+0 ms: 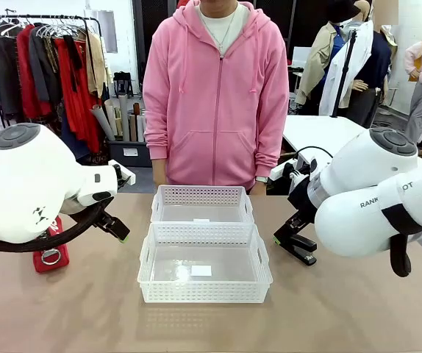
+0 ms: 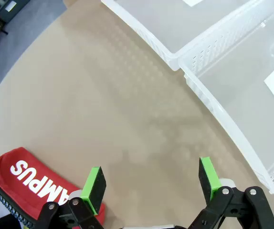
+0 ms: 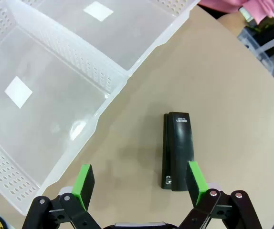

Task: Distribute items into two baskets.
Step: Pick up the Pencil pouch that the person points to.

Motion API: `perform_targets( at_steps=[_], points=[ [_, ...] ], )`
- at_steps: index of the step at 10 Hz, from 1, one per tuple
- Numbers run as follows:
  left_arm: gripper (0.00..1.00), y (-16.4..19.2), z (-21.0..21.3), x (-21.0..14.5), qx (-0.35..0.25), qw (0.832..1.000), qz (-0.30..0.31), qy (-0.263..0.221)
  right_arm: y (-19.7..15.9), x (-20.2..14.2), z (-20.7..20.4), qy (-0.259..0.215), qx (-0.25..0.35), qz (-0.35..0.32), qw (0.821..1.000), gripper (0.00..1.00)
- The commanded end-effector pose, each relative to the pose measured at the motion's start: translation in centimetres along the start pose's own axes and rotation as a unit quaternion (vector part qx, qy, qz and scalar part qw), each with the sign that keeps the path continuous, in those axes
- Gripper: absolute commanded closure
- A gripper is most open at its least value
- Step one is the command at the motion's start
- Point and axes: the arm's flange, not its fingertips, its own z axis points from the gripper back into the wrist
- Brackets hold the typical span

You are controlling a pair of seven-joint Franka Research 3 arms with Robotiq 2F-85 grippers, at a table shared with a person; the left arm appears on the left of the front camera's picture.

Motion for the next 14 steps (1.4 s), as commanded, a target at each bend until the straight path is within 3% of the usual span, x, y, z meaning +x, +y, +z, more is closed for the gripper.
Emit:
perform_targets(
  at_steps=[1,7,10,14],
  points=[
    [0.00,0.0,0.0,0.0,0.000,1.000,0.000,0.000,0.0,0.0,0.0,0.000,0.000,0.000,1.000,0.00],
    [0.00,0.6,0.5,0.2,0.001,1.000,0.003,0.001,-0.5,0.0,0.5,-0.002,0.012,-0.003,1.000,0.00],
    [0.00,3.6,2.9,1.4,-0.025,0.999,0.019,0.018,-3.3,0.5,2.9,-0.017,0.049,-0.017,0.999,0.00],
    [0.00,11.0,7.0,4.1,-0.046,0.997,0.043,0.049,-9.6,1.2,6.5,-0.020,0.116,-0.039,0.992,0.00]
  ],
)
